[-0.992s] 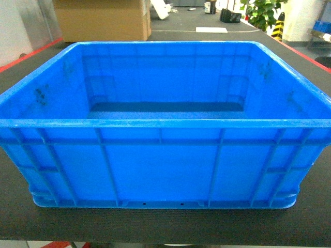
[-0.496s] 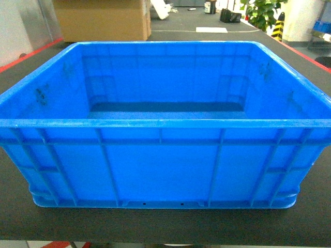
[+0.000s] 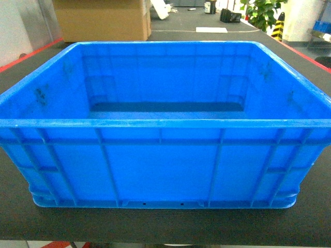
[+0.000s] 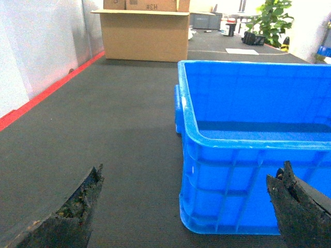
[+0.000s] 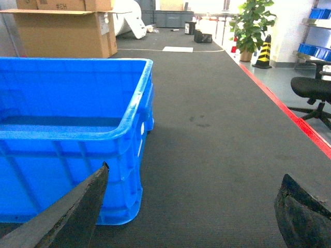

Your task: Place box next to blue box on left shelf

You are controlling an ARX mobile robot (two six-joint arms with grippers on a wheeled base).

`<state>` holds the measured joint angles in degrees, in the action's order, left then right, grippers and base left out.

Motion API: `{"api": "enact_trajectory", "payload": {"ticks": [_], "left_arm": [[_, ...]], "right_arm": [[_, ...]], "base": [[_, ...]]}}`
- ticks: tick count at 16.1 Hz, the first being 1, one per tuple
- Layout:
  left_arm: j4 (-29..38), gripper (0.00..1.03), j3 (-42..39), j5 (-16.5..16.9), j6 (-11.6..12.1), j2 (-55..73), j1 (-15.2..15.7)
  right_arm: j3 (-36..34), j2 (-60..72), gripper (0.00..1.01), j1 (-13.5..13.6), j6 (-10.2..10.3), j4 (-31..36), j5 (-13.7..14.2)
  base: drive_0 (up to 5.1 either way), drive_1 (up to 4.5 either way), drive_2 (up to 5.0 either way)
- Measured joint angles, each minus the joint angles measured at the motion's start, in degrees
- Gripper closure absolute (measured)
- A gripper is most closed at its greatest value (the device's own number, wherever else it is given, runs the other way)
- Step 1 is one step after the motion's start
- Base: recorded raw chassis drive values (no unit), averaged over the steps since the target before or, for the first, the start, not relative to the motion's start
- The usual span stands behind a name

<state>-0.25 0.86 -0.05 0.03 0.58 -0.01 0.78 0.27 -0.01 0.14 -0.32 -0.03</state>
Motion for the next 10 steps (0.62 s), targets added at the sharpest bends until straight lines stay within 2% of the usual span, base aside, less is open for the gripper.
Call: {"api": "enact_trajectory", "payload": {"ticks": [1,2,3,4,5,7,8,10], "left_arm": [[-1.68,0.05,0.33,-6.58,0.02,1.49,-2.97],[0.57,0.05,0.33,-10.25,0.15,4.24,-4.63],[5.64,0.05,0.66,-10.71,0.20,9.20,-4.52],[12.61,0.05,2.12,-10.34,0.13,16.35,-2.91],[17.53,0.05,4.15,-9.53,0.17,22.16,-1.88],[30.38,0.05,12.57,-7.87,0.26,39.47,-1.55],[33.05,0.05,20.37,-6.91,-0.37,51.15,-1.68],[28.63,0.05,32.70,-5.88,-1.44,69.55,-1.66]], "right_arm": [[0.04,0.09,0.03,0.04,0.04,-0.46,0.35],[1.25,1.64,0.03,1.31,0.61,-4.44,3.63],[2.97,9.60,0.03,3.52,1.42,-1.49,7.89],[6.01,17.70,0.03,4.50,2.01,4.35,8.37],[8.68,22.80,0.03,4.96,2.21,8.55,8.22],[18.27,37.59,0.03,5.62,3.30,16.79,5.90],[25.29,48.63,0.03,5.62,3.96,18.12,4.74],[36.28,66.86,0.03,5.66,6.47,12.76,0.90]], "base": [[0.0,0.00,0.0],[0.0,0.00,0.0],[0.0,0.00,0.0],[0.0,0.00,0.0],[0.0,0.00,0.0],[0.0,0.00,0.0],[0.0,0.00,0.0],[0.0,0.00,0.0]]}}
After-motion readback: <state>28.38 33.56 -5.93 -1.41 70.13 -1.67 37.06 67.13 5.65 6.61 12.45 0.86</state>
